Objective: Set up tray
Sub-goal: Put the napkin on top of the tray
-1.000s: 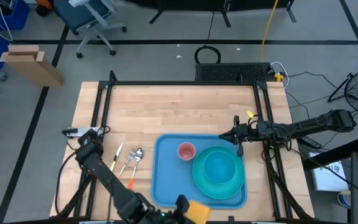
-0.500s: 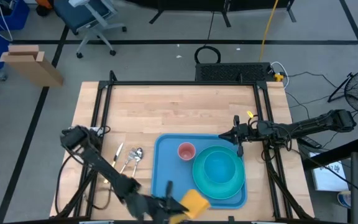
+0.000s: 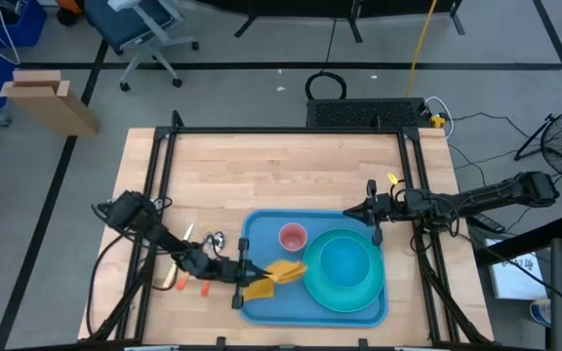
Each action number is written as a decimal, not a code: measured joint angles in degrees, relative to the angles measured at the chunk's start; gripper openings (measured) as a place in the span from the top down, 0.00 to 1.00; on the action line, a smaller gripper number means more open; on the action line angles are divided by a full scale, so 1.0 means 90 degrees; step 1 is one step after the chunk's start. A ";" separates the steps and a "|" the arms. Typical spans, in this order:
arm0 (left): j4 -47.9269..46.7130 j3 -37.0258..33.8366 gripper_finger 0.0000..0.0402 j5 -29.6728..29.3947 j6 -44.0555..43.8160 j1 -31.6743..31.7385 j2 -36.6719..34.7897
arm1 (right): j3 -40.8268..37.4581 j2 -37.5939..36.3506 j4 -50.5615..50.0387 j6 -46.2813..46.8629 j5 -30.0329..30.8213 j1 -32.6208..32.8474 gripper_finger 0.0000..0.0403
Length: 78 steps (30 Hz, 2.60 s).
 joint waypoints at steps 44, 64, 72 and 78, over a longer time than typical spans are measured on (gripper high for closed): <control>-0.6369 0.1630 0.52 -0.2306 -0.1406 -0.1362 -0.1158 | 0.0000 0.0012 0.0088 0.0032 0.0007 0.0000 1.00; -1.2642 0.3611 0.36 -0.0031 -0.4895 0.0889 -0.1954 | 0.0000 0.0011 0.0154 0.0264 -0.0005 0.0000 1.00; -1.2956 0.3596 0.29 0.0735 -0.4664 0.1337 -0.1937 | 0.0000 0.0012 0.0120 0.0166 -0.0007 0.0000 1.00; -1.2266 0.3225 0.31 0.1130 -0.4558 0.1452 -0.1860 | 0.0000 0.0012 0.0122 0.0166 -0.0007 0.0000 1.00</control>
